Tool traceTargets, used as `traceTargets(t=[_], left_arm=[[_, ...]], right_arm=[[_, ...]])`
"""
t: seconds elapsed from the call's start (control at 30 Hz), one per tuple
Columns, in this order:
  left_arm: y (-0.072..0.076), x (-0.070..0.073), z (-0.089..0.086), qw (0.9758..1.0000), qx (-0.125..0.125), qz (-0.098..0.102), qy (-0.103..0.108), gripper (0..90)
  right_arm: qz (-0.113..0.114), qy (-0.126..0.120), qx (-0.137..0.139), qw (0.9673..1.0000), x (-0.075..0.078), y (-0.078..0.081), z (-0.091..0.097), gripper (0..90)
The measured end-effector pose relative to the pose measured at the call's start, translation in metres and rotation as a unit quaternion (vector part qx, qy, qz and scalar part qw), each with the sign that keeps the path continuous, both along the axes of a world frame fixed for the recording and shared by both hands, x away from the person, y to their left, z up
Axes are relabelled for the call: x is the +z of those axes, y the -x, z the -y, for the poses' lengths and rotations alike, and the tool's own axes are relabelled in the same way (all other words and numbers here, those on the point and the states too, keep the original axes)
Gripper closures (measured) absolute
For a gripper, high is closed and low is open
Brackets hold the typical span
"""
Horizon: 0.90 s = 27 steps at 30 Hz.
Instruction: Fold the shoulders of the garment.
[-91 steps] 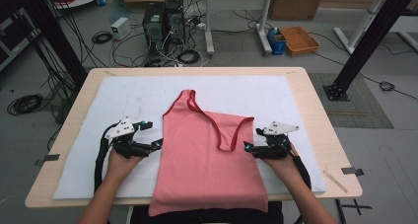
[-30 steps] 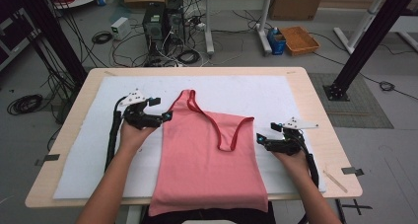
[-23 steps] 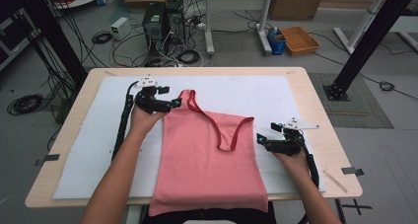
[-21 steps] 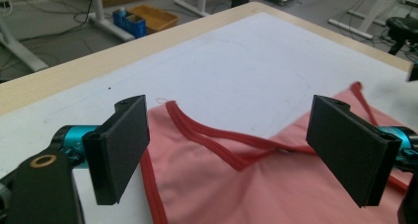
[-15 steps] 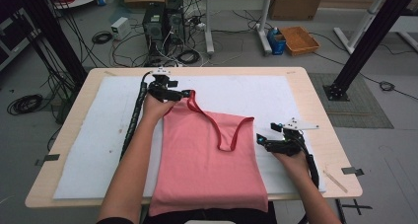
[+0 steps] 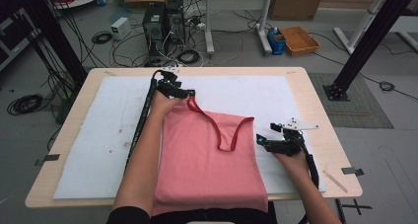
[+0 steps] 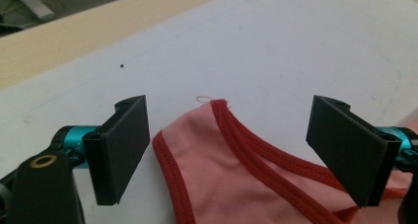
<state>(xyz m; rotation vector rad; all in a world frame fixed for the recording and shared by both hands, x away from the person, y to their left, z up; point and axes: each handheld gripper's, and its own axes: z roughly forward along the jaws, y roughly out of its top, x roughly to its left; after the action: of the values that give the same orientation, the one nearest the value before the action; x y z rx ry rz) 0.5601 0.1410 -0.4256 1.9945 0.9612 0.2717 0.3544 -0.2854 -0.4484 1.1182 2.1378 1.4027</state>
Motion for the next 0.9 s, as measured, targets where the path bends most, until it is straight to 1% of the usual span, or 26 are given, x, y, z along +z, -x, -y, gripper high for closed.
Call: traceTargets(t=[0.03, 0.07, 0.1, 0.13, 0.17, 0.2, 0.23, 0.27, 0.3, 0.33, 0.37, 0.4, 0.43, 0.47, 0.5, 0.53, 0.57, 0.6, 0.63, 0.67, 0.77, 0.8, 0.87, 0.9], left_arm=[[-0.002, -0.002, 0.001, 1.0000, 0.002, -0.007, -0.006, 16.6], [-0.004, -0.004, 0.001, 0.9999, 0.003, -0.012, -0.007, 16.6], [-0.007, -0.007, 0.002, 0.9997, 0.001, -0.026, -0.003, 16.6], [-0.007, -0.007, 0.002, 0.9997, 0.001, -0.026, -0.003, 16.6], [-0.010, -0.012, 0.005, 0.9991, 0.001, -0.041, -0.009, 16.7], [-0.010, -0.016, 0.007, 0.9986, 0.001, -0.046, -0.026, 16.7], [-0.010, -0.019, 0.009, 0.9981, 0.000, -0.049, -0.037, 18.0], [-0.009, -0.019, 0.010, 0.9981, -0.003, -0.042, -0.045, 19.9], [-0.009, -0.019, 0.010, 0.9981, -0.003, -0.042, -0.045, 21.2], [-0.008, -0.017, 0.013, 0.9968, -0.002, -0.029, -0.075, 25.0], [-0.007, -0.016, 0.014, 0.9955, -0.006, -0.023, -0.091, 29.9], [-0.007, -0.016, 0.014, 0.9955, -0.006, -0.023, -0.091, 35.6], [-0.006, -0.015, 0.014, 0.9949, -0.011, -0.020, -0.098, 42.6], [-0.005, -0.014, 0.013, 0.9952, -0.014, -0.021, -0.095, 42.6], [-0.003, -0.015, 0.012, 0.9961, -0.015, -0.016, -0.086, 52.8], [-0.001, -0.016, 0.011, 0.9963, -0.013, -0.010, -0.084, 57.5], [-0.001, -0.016, 0.011, 0.9963, -0.013, -0.010, -0.084, 62.1], [0.000, -0.017, 0.010, 0.9966, -0.011, -0.007, -0.081, 62.1], [0.000, -0.017, 0.008, 0.9970, -0.010, -0.010, -0.076, 65.7], [0.001, -0.017, 0.005, 0.9979, -0.020, -0.019, -0.059, 74.8], [0.003, -0.016, 0.002, 0.9977, -0.027, -0.019, -0.059, 79.0], [0.004, -0.014, 0.001, 0.9979, -0.030, -0.017, -0.056, 79.0], [0.008, -0.009, -0.002, 0.9986, -0.031, -0.006, -0.043, 80.2], [0.012, -0.002, -0.006, 0.9991, -0.032, 0.003, -0.028, 80.3]], right_arm=[[-0.001, -0.001, 0.000, 1.0000, 0.000, 0.000, 0.000, 18.9], [-0.003, -0.002, 0.000, 1.0000, 0.000, -0.001, 0.000, 18.9], [-0.004, -0.002, 0.000, 1.0000, 0.000, -0.001, 0.000, 18.9], [-0.004, -0.002, 0.000, 1.0000, 0.000, -0.001, 0.000, 18.9], [-0.005, 0.000, 0.000, 1.0000, 0.000, -0.001, 0.000, 18.9], [-0.003, 0.002, 0.001, 1.0000, 0.000, -0.001, 0.000, 18.9], [-0.004, 0.002, 0.000, 1.0000, 0.000, -0.001, -0.001, 18.9], [-0.004, 0.003, 0.001, 1.0000, 0.000, -0.001, -0.001, 18.9], [-0.005, 0.003, 0.000, 1.0000, 0.000, -0.001, -0.001, 18.9], [-0.005, 0.003, 0.000, 1.0000, 0.000, -0.001, -0.001, 18.9], [-0.004, 0.004, 0.000, 1.0000, 0.000, -0.001, -0.001, 18.9], [-0.004, 0.004, 0.000, 1.0000, 0.000, -0.001, -0.001, 18.9], [-0.004, 0.004, 0.000, 1.0000, 0.000, -0.001, -0.001, 18.9], [-0.004, 0.004, 0.000, 1.0000, 0.000, -0.001, -0.001, 18.9], [-0.002, 0.006, 0.001, 1.0000, 0.000, -0.001, -0.001, 18.9], [-0.001, 0.006, 0.002, 1.0000, 0.000, -0.001, -0.001, 18.9], [-0.003, 0.006, 0.001, 1.0000, 0.000, -0.001, -0.002, 18.9], [-0.003, 0.006, 0.001, 1.0000, 0.000, -0.001, -0.002, 18.9], [-0.003, 0.006, 0.001, 1.0000, 0.000, -0.001, -0.002, 18.9], [-0.002, 0.007, 0.001, 1.0000, 0.000, 0.000, -0.002, 18.9], [-0.004, 0.007, 0.001, 1.0000, 0.000, 0.000, -0.002, 18.9], [-0.003, 0.008, 0.002, 1.0000, 0.000, -0.001, -0.002, 18.9], [-0.005, 0.007, 0.002, 1.0000, 0.000, -0.001, -0.001, 18.9], [-0.004, 0.008, 0.001, 1.0000, 0.000, -0.001, -0.002, 18.9]])
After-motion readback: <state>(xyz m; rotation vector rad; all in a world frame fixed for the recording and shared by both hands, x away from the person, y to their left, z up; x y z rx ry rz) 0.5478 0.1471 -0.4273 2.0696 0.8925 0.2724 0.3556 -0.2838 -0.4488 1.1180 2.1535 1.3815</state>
